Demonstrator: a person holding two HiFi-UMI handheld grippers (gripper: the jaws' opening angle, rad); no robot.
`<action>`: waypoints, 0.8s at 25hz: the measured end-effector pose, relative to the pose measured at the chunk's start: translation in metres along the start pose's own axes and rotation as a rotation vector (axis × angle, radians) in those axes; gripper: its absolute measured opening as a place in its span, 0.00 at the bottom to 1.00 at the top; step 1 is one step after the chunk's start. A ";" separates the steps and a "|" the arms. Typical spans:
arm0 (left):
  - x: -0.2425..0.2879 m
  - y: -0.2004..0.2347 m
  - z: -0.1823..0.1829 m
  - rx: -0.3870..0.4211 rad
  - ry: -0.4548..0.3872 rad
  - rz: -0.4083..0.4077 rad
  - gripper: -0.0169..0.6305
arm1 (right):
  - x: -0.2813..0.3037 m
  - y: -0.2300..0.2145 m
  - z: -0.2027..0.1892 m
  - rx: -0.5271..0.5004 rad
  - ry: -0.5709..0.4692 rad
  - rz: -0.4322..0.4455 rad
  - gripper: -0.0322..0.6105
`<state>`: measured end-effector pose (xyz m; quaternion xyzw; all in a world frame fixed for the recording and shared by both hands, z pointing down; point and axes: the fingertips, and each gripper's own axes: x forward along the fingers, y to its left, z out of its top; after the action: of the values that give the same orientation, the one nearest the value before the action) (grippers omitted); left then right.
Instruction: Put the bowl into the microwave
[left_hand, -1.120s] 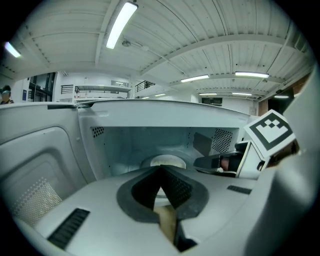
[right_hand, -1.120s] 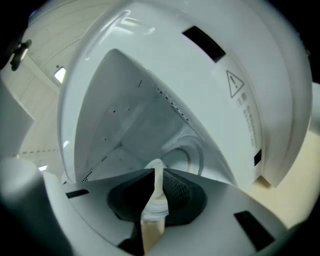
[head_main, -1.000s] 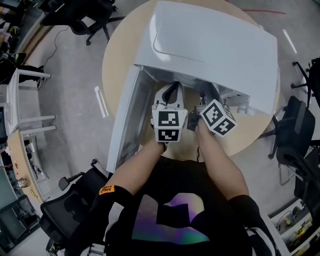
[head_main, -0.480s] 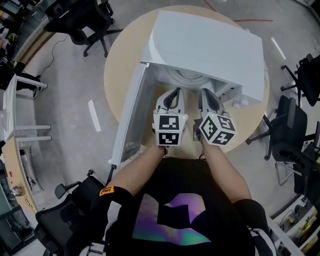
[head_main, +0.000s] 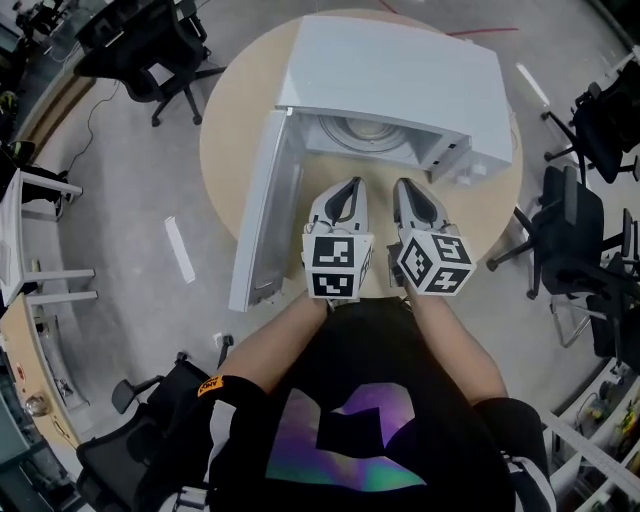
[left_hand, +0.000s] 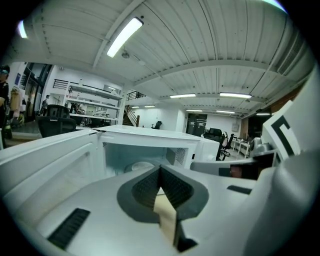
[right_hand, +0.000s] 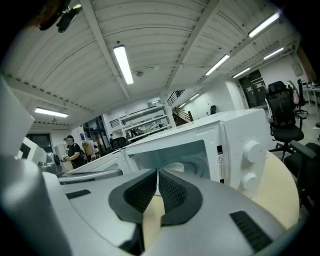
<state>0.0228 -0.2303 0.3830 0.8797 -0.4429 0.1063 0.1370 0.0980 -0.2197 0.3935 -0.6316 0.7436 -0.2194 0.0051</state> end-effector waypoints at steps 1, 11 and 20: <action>-0.005 -0.003 0.000 0.003 -0.006 -0.011 0.10 | -0.005 0.003 -0.001 -0.012 0.001 -0.001 0.09; -0.054 -0.021 -0.004 0.013 -0.029 -0.096 0.10 | -0.044 0.033 -0.013 -0.070 0.014 -0.026 0.09; -0.070 -0.033 -0.011 -0.014 -0.043 -0.138 0.10 | -0.066 0.041 -0.017 -0.120 0.040 -0.055 0.09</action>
<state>0.0073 -0.1551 0.3673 0.9093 -0.3846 0.0745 0.1407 0.0684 -0.1480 0.3775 -0.6464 0.7377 -0.1871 -0.0538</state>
